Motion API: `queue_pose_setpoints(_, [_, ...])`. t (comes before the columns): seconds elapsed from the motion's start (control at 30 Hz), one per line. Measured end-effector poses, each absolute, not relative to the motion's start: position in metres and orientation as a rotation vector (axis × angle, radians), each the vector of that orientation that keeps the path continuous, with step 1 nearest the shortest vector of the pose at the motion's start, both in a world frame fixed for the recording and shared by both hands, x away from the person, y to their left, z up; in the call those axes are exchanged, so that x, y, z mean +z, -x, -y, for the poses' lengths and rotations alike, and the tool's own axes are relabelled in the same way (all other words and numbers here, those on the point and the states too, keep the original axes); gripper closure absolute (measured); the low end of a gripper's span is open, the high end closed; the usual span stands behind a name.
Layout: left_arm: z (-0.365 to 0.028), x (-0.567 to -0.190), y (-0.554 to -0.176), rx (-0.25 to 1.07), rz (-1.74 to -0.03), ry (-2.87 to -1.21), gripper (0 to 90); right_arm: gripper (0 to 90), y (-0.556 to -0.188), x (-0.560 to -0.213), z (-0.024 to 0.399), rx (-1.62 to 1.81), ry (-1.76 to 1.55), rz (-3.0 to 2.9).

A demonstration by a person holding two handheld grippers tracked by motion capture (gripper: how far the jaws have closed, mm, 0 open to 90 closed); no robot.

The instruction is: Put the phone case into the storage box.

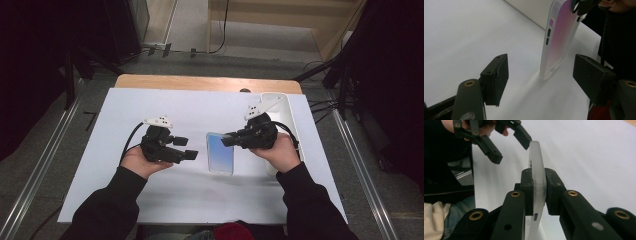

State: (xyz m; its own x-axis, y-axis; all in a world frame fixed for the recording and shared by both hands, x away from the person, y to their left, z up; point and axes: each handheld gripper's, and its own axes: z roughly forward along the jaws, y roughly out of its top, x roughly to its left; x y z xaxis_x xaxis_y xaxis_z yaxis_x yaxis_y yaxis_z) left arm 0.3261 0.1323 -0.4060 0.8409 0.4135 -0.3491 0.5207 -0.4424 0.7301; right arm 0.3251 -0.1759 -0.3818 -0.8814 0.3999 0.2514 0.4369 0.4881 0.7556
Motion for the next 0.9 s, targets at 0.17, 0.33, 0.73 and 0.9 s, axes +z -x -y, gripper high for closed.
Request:
queue_pose_setpoints(0.17, [-0.13,-0.401,-0.324,-0.179,-0.597,-2.104,31.8,77.2,-0.325,-0.382,0.172,-1.334,0.665,2.692])
queue_pose_setpoints(0.33, [-0.125,-0.399,-0.323,-0.205,-0.564,-2.115,31.7,77.2,-0.325,-0.384,0.169,-1.33,0.594,2.681])
queue_pose_setpoints(0.73, [-0.118,-0.399,-0.327,-0.266,-0.512,-2.134,34.0,77.2,-0.329,-0.389,0.159,-1.283,0.47,2.643])
queue_pose_setpoints(0.9, [-0.116,-0.4,-0.328,-0.299,-0.504,-2.127,34.2,77.2,-0.329,-0.39,0.155,-1.269,0.426,2.635])
